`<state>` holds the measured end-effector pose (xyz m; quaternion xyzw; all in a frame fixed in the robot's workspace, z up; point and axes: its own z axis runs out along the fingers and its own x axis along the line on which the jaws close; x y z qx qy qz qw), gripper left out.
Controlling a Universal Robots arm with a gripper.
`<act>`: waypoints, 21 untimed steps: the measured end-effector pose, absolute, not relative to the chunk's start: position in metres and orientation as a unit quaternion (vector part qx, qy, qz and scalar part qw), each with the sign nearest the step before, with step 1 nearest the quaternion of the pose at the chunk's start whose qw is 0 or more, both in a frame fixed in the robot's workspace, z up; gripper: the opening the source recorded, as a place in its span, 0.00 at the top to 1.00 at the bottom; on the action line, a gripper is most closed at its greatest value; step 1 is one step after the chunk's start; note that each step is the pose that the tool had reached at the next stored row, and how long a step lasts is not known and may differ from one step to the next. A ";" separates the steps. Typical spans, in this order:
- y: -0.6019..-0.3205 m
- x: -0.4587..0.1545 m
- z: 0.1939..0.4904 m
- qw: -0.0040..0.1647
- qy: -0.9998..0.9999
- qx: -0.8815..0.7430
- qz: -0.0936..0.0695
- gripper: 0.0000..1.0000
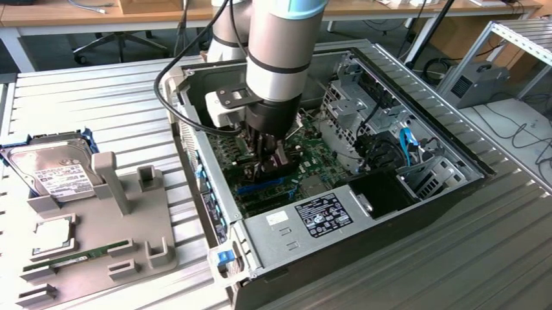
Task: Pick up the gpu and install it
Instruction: 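Insert the gpu into the slot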
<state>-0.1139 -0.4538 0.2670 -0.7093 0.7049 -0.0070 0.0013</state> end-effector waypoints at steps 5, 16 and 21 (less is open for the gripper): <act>-0.454 -0.115 0.263 0.001 0.705 -0.709 -0.007 0.74; -0.454 -0.115 0.262 0.001 0.705 -0.709 -0.007 0.74; -0.454 -0.115 0.261 0.001 0.704 -0.710 -0.007 0.74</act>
